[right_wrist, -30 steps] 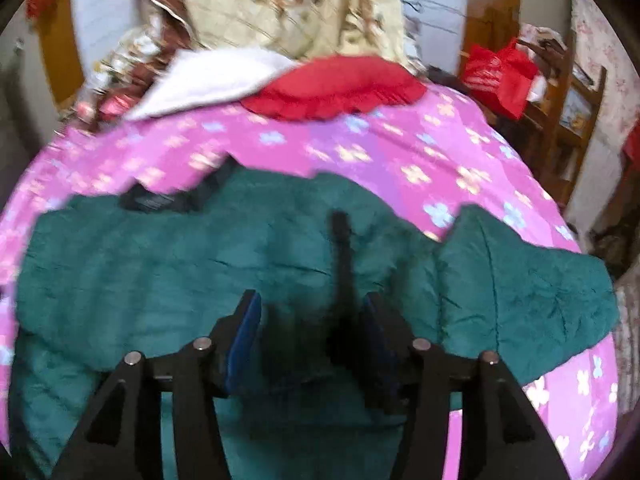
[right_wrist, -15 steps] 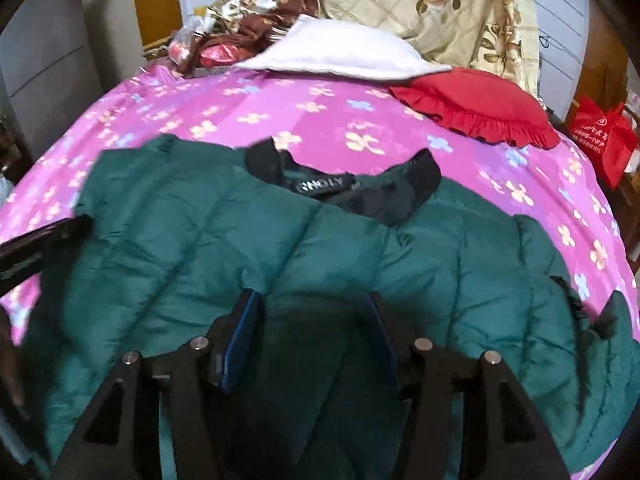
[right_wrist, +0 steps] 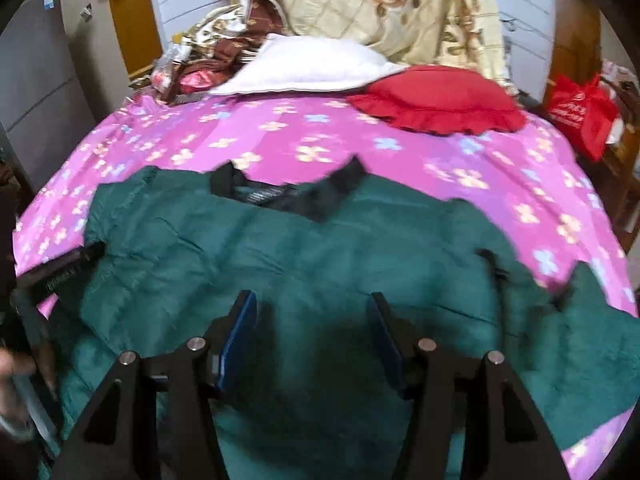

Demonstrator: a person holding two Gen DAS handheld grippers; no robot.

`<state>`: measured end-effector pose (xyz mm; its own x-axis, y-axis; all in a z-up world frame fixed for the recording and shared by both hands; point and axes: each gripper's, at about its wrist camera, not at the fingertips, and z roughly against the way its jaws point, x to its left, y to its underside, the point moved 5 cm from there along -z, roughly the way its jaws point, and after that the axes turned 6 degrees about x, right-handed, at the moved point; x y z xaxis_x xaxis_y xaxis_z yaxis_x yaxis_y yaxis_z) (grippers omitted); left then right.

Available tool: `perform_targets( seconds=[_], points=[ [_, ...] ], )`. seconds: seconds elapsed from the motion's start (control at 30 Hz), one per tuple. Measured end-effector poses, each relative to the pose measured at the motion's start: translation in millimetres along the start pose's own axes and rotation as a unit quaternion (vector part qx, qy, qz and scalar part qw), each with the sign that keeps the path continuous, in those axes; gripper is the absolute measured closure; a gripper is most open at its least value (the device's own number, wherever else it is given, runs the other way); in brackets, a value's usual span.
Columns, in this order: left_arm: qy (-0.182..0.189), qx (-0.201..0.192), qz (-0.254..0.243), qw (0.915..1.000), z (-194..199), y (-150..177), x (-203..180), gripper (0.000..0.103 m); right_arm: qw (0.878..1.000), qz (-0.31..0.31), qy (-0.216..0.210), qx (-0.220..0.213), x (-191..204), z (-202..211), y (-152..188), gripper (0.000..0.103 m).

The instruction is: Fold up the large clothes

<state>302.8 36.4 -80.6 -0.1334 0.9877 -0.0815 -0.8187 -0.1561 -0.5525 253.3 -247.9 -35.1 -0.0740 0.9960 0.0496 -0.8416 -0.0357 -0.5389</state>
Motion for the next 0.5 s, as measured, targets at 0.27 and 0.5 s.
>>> perform_targets(
  seconds=[0.27, 0.5],
  points=[
    [-0.013, -0.006, 0.000, 0.9999, -2.8, 1.2, -1.0, 0.070, 0.998, -0.037, 0.033, 0.027, -49.0, -30.3, 20.8, 0.043],
    [-0.001, -0.007, 0.018, 0.9998, 6.5, 1.2, 6.6, 0.064, 0.998, -0.029, 0.048, 0.032, -43.4, -28.0, 17.7, 0.043]
  ],
)
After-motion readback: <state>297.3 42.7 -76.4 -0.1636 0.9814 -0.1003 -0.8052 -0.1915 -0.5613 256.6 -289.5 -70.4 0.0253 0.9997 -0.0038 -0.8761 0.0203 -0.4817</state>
